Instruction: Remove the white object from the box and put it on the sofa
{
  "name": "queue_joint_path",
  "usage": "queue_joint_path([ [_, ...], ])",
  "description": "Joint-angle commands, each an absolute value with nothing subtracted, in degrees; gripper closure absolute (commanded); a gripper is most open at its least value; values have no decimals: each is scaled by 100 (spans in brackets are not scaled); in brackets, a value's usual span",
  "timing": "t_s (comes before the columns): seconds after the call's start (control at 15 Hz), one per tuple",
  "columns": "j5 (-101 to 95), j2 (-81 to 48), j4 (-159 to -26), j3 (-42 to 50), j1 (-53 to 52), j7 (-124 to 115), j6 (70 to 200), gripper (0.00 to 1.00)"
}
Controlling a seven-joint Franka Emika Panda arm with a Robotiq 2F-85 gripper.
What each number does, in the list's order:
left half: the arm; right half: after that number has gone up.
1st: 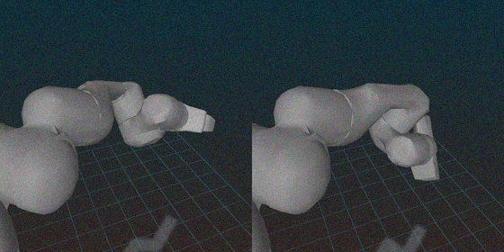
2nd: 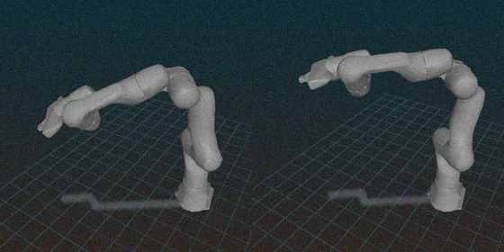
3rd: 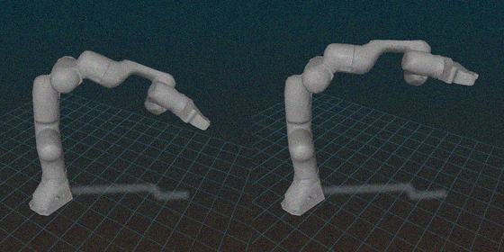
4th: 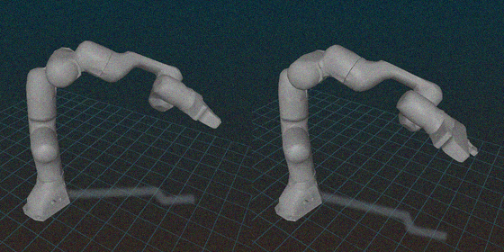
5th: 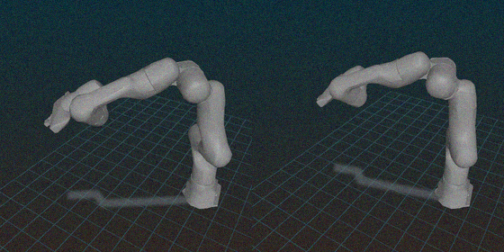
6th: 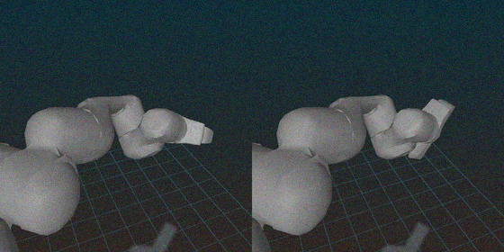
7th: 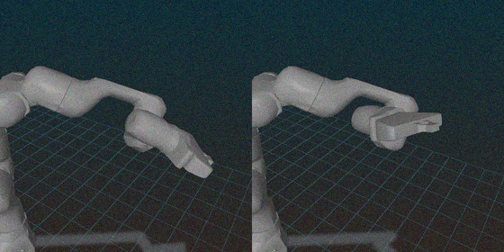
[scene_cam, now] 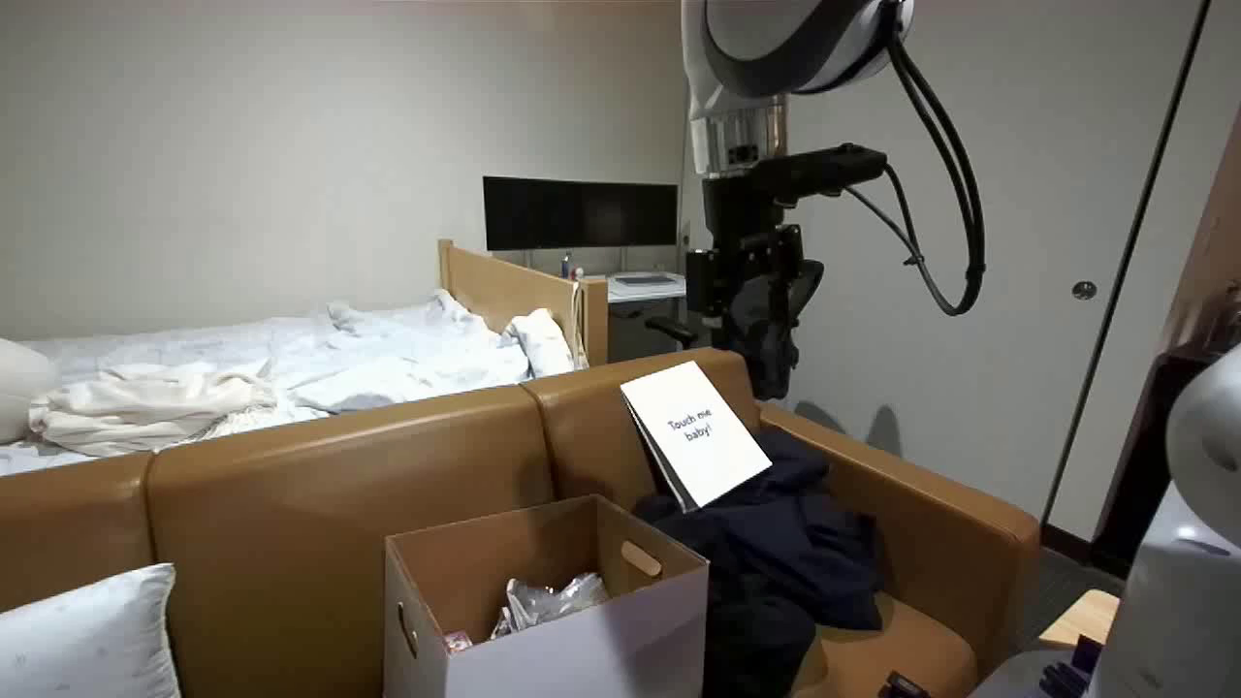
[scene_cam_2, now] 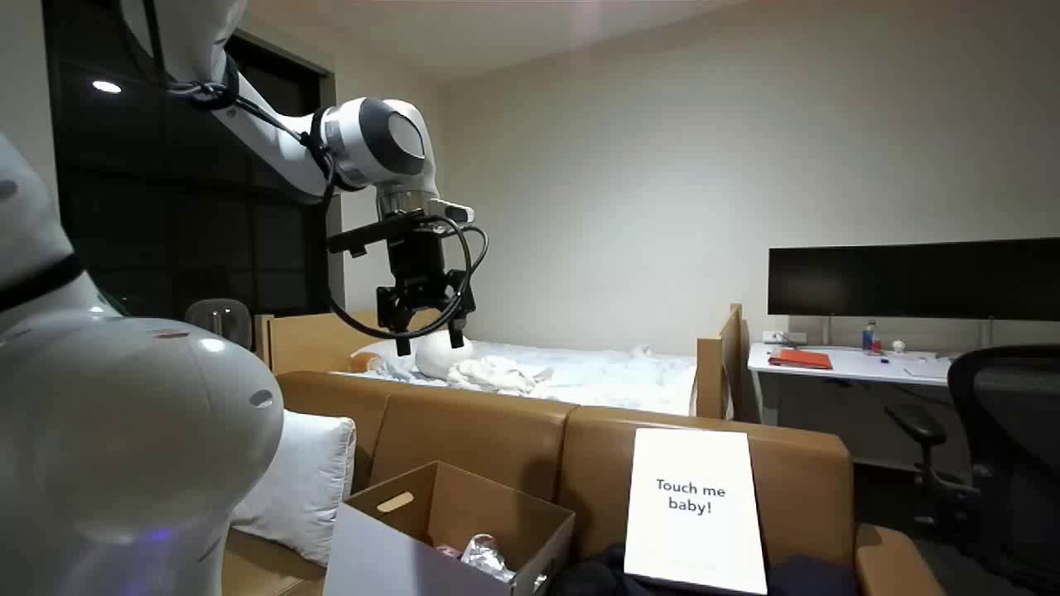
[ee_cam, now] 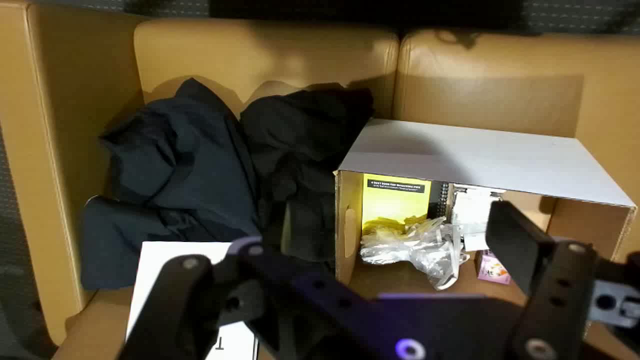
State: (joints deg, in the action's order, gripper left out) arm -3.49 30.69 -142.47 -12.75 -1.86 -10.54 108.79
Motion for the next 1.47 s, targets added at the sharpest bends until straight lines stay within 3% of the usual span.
queue_joint_path([
  [0.0,-412,3050,-14237,-1159,-321,-1112,10863,0],
  [1.4,-361,2898,-14118,-1231,-331,-1331,11261,0],
])
